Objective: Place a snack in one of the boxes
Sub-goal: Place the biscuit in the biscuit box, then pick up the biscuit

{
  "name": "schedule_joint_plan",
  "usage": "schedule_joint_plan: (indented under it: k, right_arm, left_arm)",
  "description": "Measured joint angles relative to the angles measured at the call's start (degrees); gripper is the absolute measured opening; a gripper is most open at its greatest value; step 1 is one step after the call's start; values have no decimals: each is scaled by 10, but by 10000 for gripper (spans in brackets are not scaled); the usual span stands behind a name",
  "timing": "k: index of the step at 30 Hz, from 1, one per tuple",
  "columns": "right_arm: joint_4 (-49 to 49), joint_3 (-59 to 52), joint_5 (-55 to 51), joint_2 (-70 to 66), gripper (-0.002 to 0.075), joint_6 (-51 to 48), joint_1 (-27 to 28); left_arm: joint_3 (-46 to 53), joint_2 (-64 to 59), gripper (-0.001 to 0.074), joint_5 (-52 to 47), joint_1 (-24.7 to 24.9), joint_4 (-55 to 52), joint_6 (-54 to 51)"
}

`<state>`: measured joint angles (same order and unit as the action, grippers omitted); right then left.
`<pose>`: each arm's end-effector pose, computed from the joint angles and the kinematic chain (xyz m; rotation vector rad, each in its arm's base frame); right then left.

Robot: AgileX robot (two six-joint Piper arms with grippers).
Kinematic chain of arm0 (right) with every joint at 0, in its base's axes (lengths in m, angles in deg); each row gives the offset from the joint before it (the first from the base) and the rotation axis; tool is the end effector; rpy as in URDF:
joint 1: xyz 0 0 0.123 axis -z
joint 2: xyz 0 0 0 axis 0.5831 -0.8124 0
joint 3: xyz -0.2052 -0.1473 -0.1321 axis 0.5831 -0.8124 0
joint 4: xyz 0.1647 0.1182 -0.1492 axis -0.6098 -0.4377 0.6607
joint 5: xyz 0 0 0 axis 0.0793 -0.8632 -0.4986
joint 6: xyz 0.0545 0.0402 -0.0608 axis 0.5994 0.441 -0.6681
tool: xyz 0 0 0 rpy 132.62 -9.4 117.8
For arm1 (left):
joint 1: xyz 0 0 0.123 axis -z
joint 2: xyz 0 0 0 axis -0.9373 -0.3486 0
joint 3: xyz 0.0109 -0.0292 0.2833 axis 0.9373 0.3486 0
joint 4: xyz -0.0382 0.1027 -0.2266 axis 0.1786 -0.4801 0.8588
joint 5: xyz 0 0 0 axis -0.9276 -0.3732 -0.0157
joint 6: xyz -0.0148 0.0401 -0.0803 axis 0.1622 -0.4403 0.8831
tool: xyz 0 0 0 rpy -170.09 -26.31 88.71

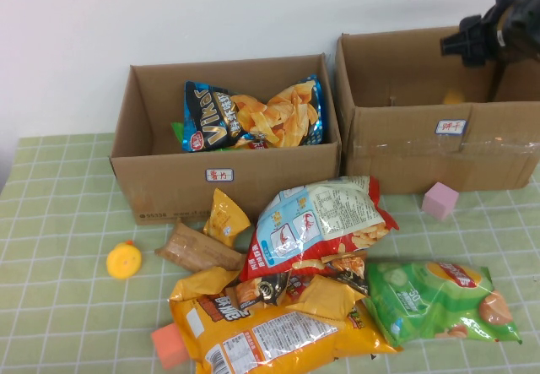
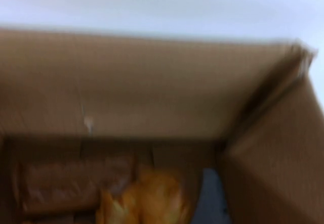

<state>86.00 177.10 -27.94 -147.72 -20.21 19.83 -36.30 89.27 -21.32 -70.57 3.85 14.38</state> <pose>0.4551 0.0973 0.2918 -0.1005 2.1196 -0.2074 0.0536 -0.0019 0.1789 0.0290 1.8088 0.0014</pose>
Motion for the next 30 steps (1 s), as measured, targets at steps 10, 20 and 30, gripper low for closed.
schedule_joint_plan:
  k: [10, 20, 30]
  right_arm:
    - [-273, 65, -173, 3, 323, -303, 1]
    - [-614, 71, -388, 53, 8, -704, -4]
    - [-521, 35, -415, 62, -1, -770, -168]
  left_arm:
    - [0, 0, -2, 0, 0, 0, 0]
    - [0, 0, -3, -1, 0, 0, 0]
    - [0, 0, -2, -1, 0, 0, 0]
